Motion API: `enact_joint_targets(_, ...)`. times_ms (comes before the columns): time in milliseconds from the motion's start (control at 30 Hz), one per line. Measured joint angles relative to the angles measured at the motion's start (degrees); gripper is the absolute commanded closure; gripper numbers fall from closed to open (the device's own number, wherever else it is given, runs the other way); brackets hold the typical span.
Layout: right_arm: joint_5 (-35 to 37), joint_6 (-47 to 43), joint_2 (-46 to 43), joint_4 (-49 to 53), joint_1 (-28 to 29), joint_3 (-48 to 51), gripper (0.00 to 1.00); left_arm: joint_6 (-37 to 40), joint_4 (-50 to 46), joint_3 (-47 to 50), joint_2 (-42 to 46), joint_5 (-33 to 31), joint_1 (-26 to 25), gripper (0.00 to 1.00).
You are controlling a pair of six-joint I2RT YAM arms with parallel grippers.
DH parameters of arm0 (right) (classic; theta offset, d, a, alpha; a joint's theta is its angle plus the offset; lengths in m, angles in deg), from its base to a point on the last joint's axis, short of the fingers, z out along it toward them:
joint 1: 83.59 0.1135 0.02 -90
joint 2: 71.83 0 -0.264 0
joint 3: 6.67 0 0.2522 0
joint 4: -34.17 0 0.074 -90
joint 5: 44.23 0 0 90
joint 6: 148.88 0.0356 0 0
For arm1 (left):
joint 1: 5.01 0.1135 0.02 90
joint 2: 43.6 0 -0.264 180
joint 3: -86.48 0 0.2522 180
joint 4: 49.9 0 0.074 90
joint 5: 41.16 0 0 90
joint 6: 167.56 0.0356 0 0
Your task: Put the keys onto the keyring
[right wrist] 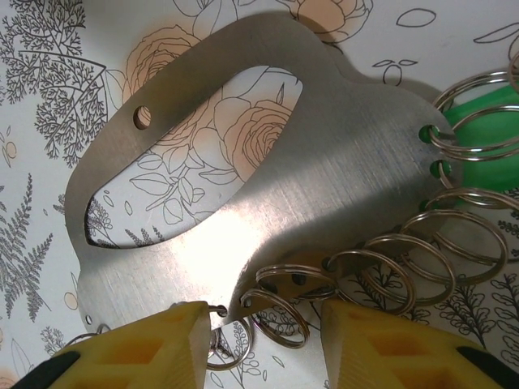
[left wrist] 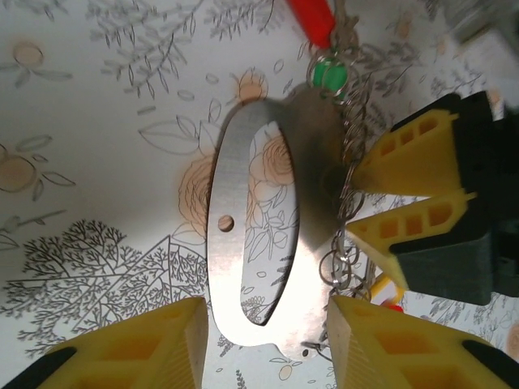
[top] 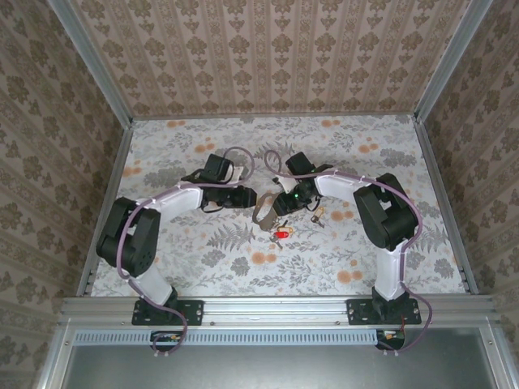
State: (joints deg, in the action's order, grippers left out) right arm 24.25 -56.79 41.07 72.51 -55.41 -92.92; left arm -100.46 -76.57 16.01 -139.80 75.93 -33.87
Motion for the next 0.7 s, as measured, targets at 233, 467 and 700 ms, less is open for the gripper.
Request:
enact_joint_targets(233,-0.8,0.0,-0.1,-2.2,0.2,1.3,0.65,-0.7,0.5,0.8,-0.7,0.2,-0.8,0.59)
enact_joint_targets(467,-0.8,0.1,-1.1,-3.7,0.2,3.0,0.73,-1.1,1.8,1.2,-2.8,0.2,-1.7,0.59)
enact_joint_targets(700,-0.8,0.6,-1.4,-3.7,0.3,3.7,0.79,-1.4,2.2,1.7,-2.9,0.2,-2.0,0.60)
